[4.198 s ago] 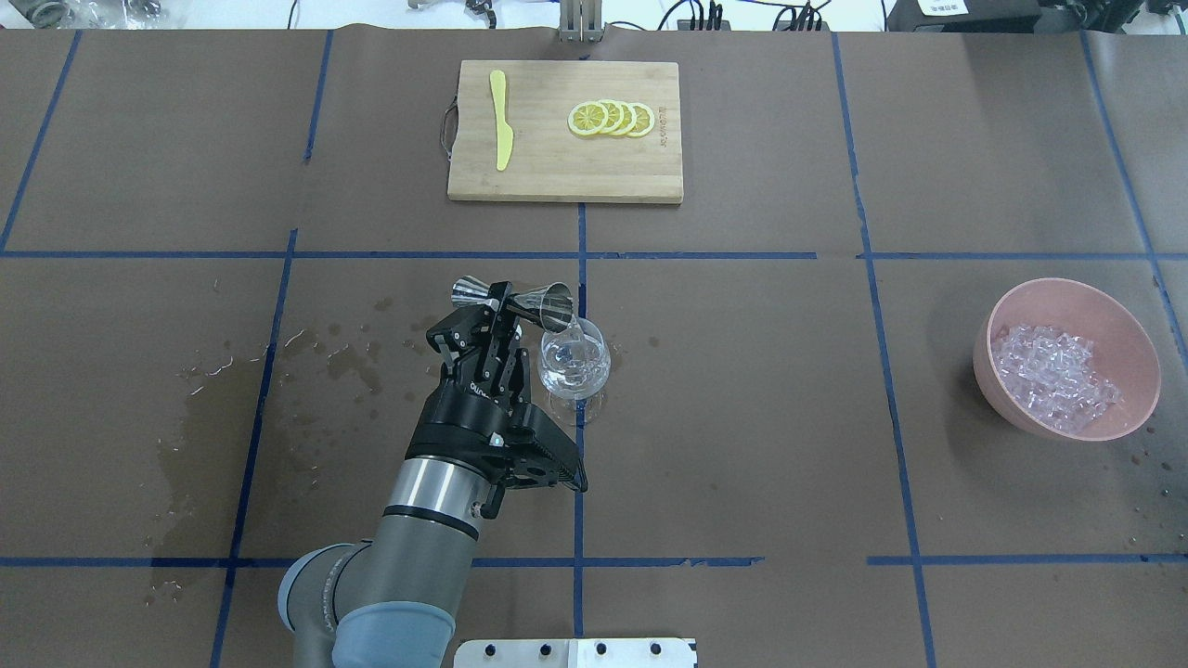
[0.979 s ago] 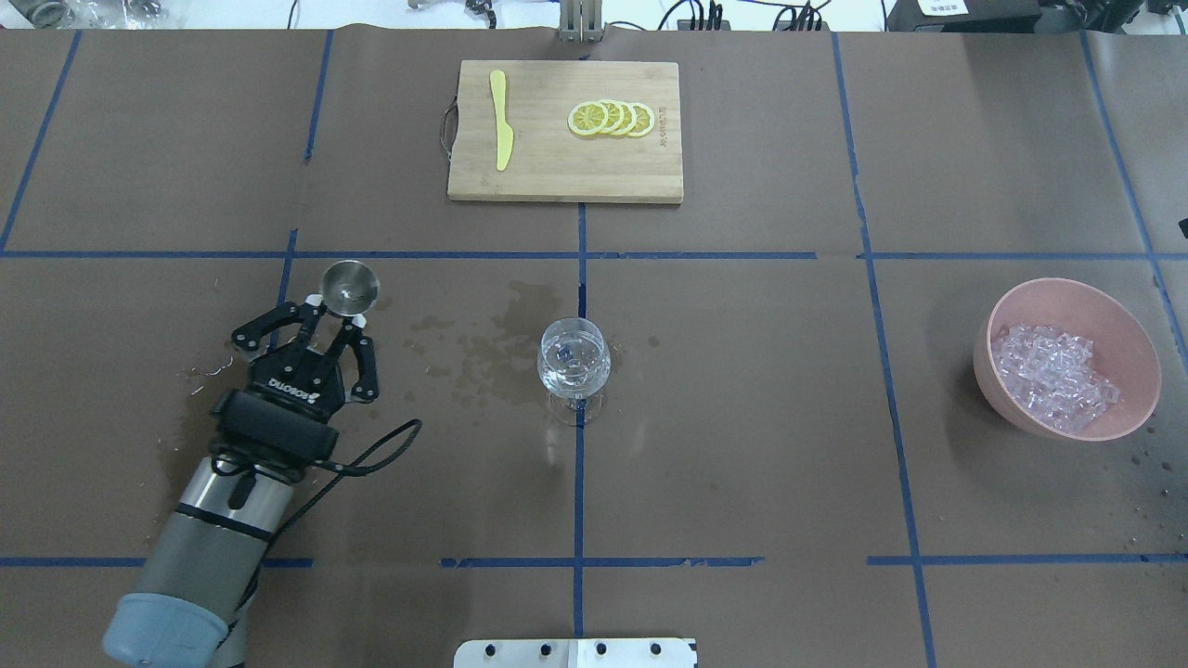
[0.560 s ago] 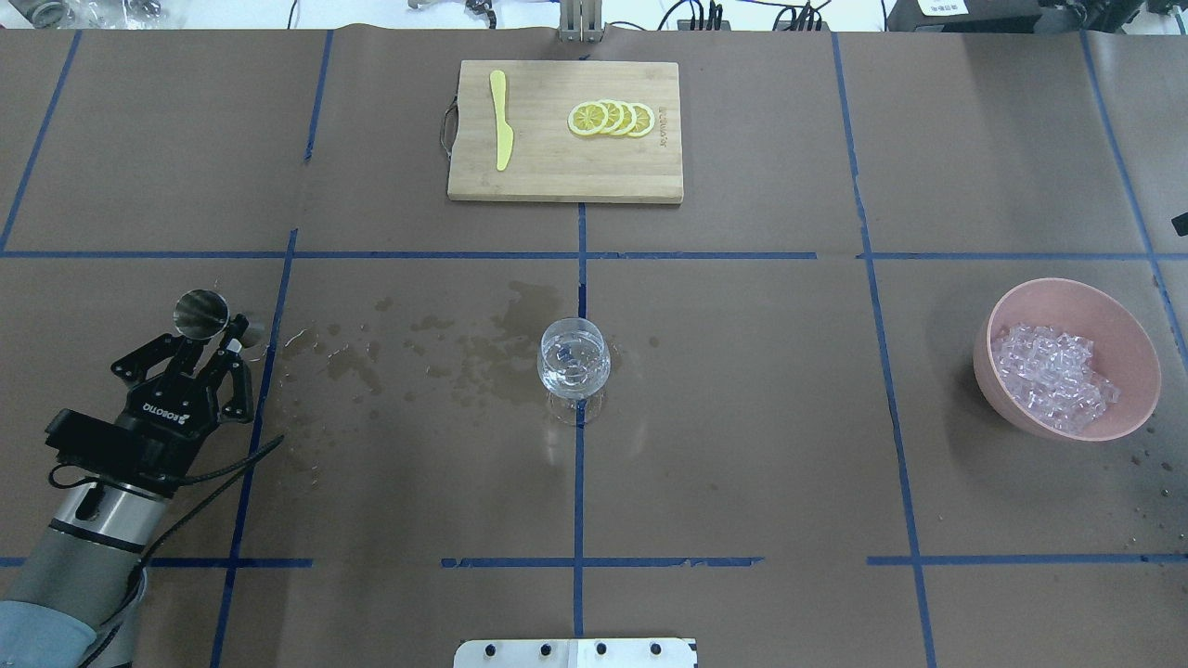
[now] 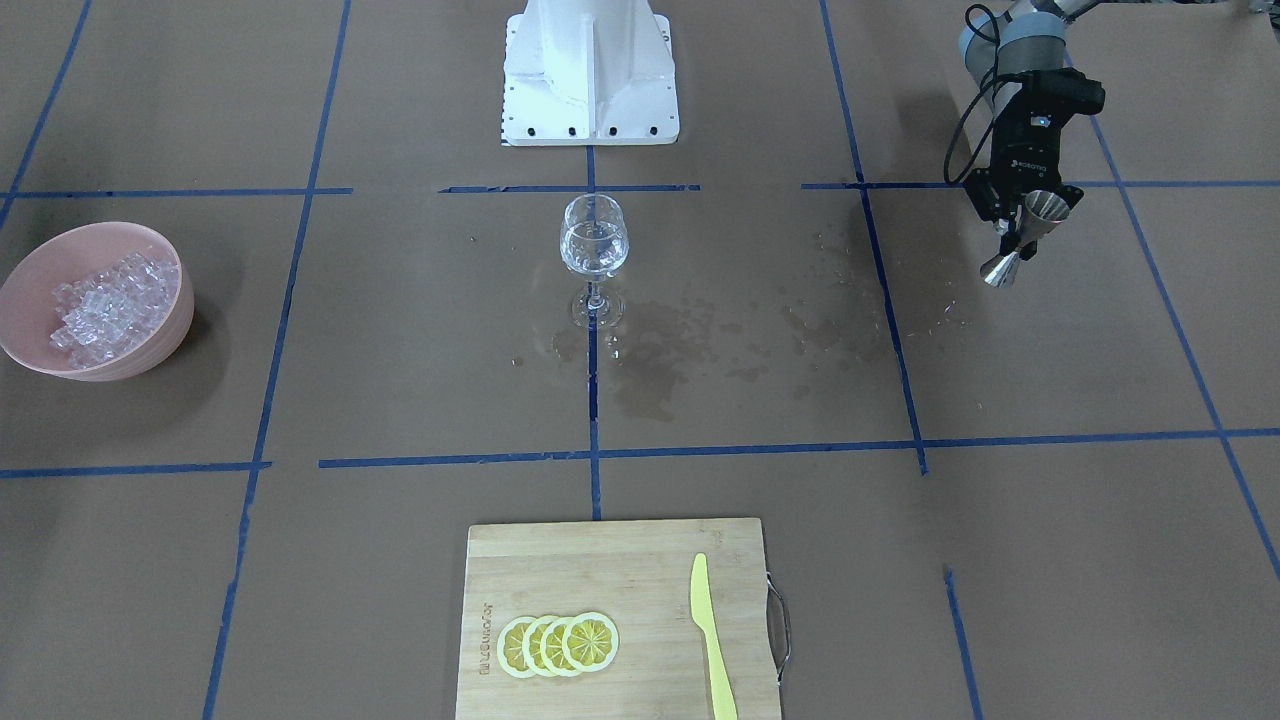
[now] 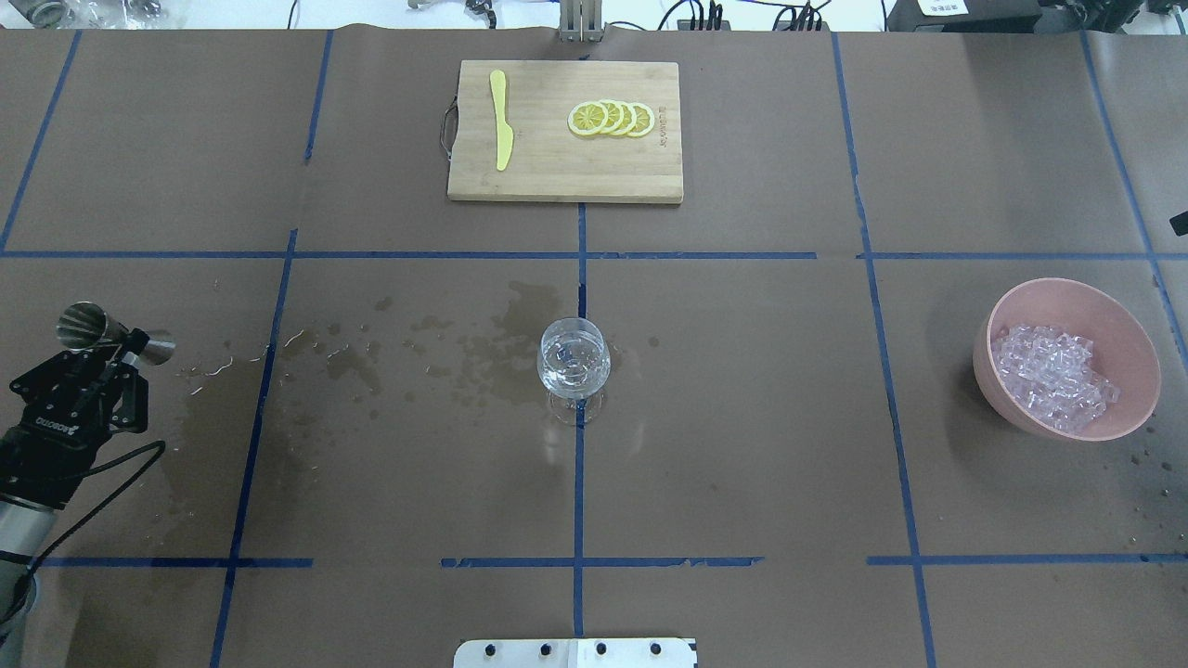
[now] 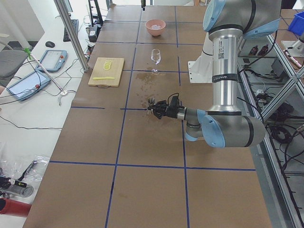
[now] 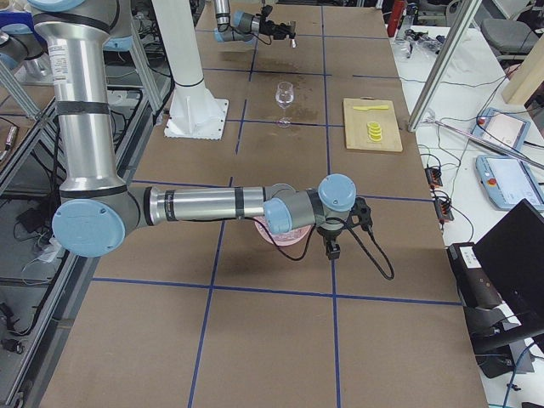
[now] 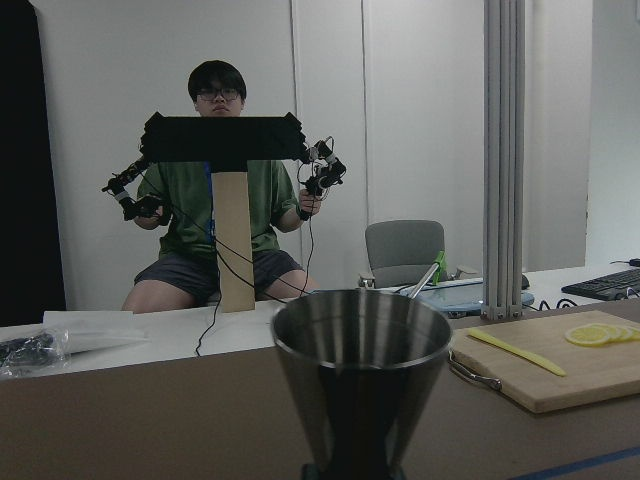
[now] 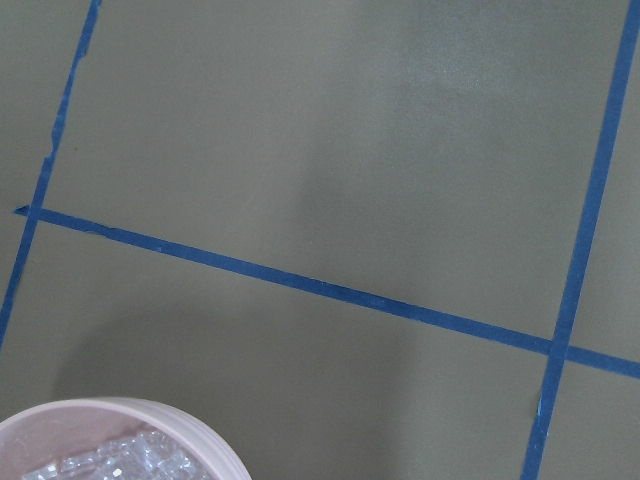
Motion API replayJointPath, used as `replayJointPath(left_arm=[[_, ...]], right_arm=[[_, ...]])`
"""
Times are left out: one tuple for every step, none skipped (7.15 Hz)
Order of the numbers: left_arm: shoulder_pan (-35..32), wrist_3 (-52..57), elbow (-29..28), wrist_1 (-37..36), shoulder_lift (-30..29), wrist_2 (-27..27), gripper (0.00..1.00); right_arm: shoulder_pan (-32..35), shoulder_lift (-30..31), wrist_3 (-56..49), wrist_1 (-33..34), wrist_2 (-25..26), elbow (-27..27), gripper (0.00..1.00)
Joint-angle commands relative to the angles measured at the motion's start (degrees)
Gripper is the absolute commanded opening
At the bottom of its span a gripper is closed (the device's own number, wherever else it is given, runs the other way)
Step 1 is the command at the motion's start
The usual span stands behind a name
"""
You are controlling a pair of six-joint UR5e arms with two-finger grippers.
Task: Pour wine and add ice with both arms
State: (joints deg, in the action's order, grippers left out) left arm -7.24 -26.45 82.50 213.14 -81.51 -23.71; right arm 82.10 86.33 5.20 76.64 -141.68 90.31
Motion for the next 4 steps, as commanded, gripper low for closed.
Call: replayJointPath(left_arm=[[0.91,-1.06,-2.86,0.0,0.56,-0.98,0.0],[1.34,-1.06,-2.96,-6.7,0.56,-0.98,0.0],[1.26,-0.1,-2.7,-8.51,0.82,-1.07,0.0],[1.26,0.34,-2.08,-12.18,1.34,-0.81,0.0]], right_arm=[[-0.09,0.16,2.7,-0.09,0.0,1.44,1.0],[-0.18,0.33,2.8,-0.09,-0.09,1.79,1.0],[-0.18,0.51,2.8,-0.09,-0.09,2.15,1.0],[-0.18,1.03,2.8,-0.09,-0.09,2.67,1.0]])
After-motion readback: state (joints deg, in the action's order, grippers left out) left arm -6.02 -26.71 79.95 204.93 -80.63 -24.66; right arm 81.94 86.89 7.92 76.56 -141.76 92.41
